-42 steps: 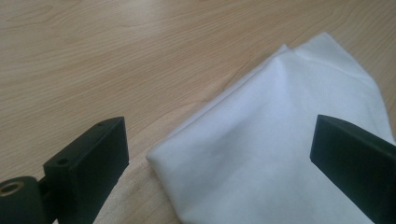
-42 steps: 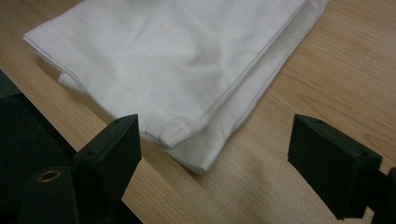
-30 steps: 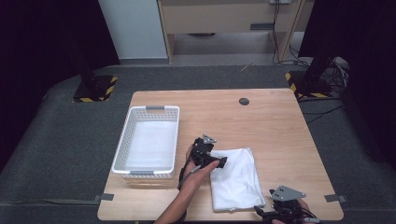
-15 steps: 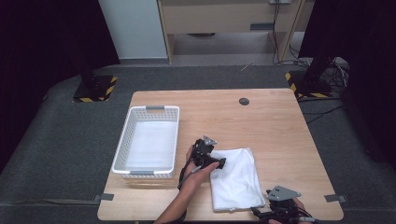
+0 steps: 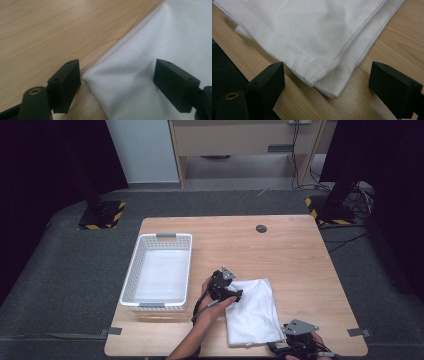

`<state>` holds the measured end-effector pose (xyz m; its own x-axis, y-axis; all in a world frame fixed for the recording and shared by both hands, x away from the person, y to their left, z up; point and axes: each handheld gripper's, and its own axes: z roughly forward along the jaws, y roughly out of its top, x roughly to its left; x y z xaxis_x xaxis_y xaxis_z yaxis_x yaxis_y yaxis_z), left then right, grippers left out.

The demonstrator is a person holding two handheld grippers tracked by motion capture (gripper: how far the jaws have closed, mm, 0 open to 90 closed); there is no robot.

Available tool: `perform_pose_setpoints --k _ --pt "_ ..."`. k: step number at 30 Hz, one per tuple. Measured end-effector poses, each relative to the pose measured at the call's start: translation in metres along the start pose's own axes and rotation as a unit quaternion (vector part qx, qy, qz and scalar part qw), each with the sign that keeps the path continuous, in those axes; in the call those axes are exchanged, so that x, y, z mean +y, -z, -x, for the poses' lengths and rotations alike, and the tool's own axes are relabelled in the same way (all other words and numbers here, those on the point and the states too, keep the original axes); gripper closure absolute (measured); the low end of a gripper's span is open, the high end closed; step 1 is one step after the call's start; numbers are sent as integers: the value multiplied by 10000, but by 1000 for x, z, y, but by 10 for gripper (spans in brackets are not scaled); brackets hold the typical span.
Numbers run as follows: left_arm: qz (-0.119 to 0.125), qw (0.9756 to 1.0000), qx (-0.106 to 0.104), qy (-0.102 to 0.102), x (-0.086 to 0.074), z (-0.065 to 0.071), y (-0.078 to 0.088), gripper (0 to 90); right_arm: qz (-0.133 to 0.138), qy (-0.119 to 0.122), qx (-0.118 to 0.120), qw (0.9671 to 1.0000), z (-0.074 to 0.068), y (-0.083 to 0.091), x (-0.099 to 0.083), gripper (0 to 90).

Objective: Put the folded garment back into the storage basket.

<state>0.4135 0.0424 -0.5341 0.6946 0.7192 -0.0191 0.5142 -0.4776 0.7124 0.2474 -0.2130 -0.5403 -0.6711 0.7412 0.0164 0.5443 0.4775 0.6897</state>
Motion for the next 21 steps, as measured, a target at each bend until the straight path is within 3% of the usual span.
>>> perform_pose_setpoints --k 3,12,16,21 --pt "6 10000 -57 -70 1 2 1 304 5 16 7 10000 -1 -1 1 137" --pt "28 9998 -126 -116 1 4 2 400 45 87 -17 10000 -3 -1 0 153" --pt "26 9998 -148 -122 1 6 3 447 81 129 -21 9999 -4 -2 1 210" --pt "37 9998 -158 -113 0 6 3 459 159 232 57 9996 -5 -3 4 347"
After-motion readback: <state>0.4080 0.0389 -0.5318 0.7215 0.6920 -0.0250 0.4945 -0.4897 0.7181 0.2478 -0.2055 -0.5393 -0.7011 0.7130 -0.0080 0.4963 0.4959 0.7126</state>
